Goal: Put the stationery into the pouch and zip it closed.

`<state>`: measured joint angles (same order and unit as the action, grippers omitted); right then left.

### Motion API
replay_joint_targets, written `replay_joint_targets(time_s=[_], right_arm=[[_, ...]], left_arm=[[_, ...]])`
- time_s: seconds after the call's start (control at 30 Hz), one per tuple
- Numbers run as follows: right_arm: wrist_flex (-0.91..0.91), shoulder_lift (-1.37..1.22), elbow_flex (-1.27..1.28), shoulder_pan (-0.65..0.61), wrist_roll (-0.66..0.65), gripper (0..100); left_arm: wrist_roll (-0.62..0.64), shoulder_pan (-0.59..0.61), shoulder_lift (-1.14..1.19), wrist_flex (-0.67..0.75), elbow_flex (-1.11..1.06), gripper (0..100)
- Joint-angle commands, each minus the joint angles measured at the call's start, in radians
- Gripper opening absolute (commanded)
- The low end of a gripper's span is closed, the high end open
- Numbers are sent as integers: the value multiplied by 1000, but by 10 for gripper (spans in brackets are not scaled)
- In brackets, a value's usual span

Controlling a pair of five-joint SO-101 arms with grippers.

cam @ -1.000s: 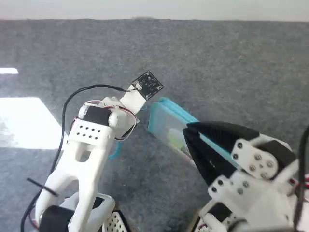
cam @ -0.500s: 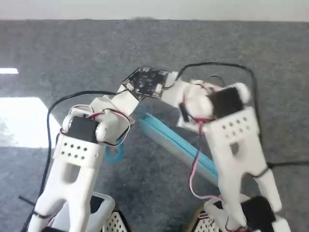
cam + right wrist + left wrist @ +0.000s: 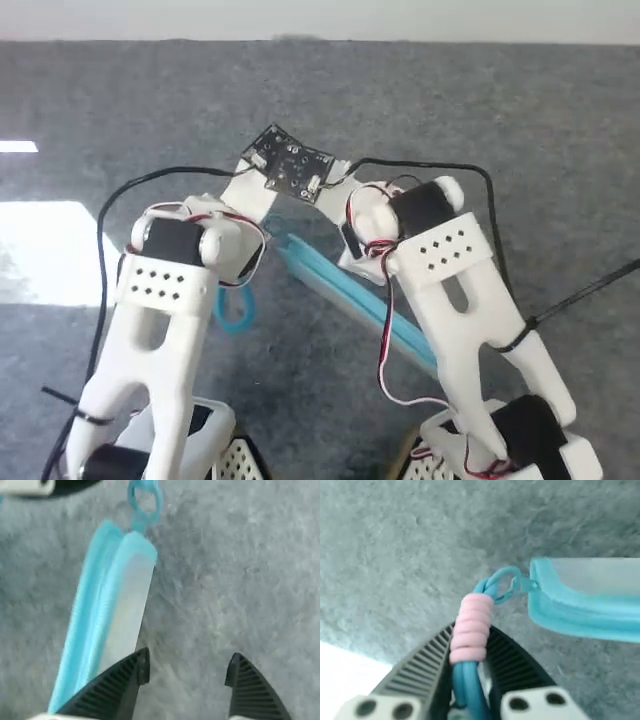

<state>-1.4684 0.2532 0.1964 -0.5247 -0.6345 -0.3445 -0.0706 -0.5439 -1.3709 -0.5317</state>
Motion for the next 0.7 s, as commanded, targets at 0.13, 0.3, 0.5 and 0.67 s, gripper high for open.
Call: replay_joint_targets(time_s=[0.13, 0.3, 0.5, 0.67], right_arm=[[50, 82, 6, 77, 368, 252], [50, 248, -31, 85, 394, 252], [68, 271, 106, 13, 442, 252], [59, 248, 161, -82, 551, 252]], left_arm=[[43, 20, -18, -37, 125, 35], [46, 20, -21, -32, 130, 35], [49, 21, -18, -38, 140, 36], [66, 21, -18, -38, 143, 36]])
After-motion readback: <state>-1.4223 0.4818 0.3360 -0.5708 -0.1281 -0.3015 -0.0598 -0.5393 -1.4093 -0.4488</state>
